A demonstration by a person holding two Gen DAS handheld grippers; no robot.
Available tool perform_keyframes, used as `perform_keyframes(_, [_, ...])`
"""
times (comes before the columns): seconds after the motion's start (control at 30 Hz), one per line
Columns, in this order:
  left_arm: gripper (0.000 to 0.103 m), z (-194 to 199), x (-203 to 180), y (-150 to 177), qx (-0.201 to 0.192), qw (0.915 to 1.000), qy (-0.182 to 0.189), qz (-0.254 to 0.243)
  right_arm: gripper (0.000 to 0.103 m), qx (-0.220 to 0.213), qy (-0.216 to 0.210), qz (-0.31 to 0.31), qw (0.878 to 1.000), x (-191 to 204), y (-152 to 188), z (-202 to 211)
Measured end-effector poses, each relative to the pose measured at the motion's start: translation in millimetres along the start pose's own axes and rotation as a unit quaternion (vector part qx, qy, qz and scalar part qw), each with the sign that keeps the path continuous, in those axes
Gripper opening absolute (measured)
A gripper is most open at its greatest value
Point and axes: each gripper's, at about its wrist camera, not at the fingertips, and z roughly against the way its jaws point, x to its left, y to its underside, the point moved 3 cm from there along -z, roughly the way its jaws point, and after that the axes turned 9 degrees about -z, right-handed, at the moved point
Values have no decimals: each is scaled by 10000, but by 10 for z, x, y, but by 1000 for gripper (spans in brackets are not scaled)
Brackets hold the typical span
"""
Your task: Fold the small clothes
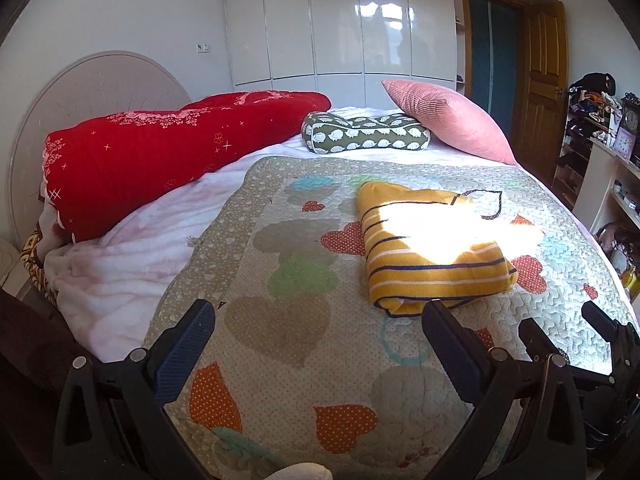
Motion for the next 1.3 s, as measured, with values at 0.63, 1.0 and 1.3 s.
perform_keyframes(0.63, [103,-96,-106,88,216,9994,271,-70,102,224,50,-71,9997,-40,31,-67])
perform_keyframes(1.0, [103,-193,-132,163,411,9983,421,-16,102,284,86,-60,9995,-34,55,-94])
perform_keyframes(1.3, [103,-232,-136,204,483,9977,466,17,102,375,103,4,9992,3,85,-131])
